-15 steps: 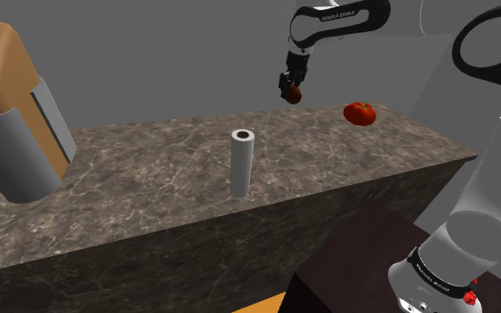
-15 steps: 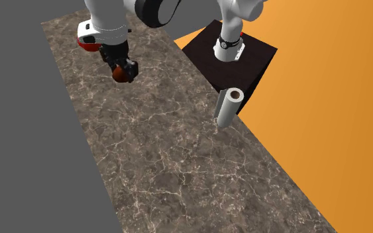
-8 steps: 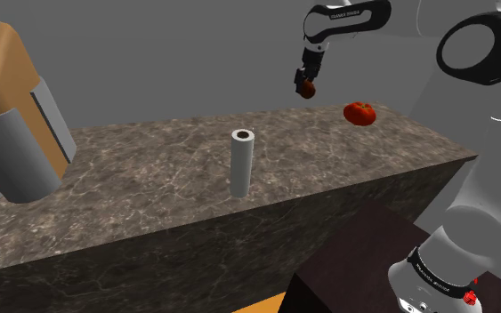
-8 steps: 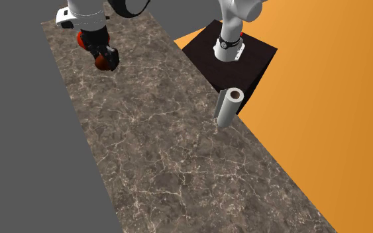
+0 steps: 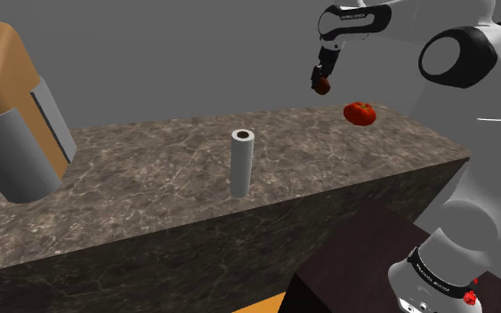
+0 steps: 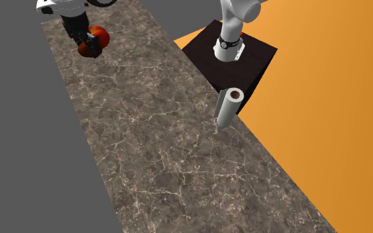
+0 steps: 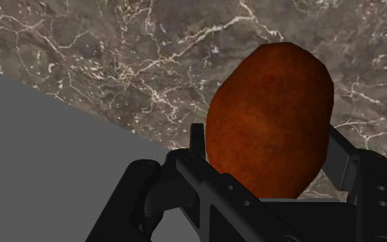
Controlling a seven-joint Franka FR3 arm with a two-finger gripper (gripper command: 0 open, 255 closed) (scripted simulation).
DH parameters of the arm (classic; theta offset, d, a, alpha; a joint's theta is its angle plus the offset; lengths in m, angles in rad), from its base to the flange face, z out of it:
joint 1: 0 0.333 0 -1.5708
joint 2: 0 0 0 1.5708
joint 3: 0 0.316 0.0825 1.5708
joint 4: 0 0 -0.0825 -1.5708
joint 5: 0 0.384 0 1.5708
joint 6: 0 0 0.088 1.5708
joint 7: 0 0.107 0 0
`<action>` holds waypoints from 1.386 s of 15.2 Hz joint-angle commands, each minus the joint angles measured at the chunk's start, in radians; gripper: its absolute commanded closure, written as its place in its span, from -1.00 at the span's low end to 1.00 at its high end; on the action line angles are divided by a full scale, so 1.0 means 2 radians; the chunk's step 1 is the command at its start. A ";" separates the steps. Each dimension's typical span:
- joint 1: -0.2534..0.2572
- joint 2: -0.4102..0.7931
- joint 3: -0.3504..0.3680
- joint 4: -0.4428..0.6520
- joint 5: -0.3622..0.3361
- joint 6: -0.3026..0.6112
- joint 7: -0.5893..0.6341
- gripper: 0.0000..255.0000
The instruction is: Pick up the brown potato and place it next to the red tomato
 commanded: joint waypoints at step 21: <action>-0.076 0.154 -0.012 0.171 0.021 -0.017 -0.089 1.00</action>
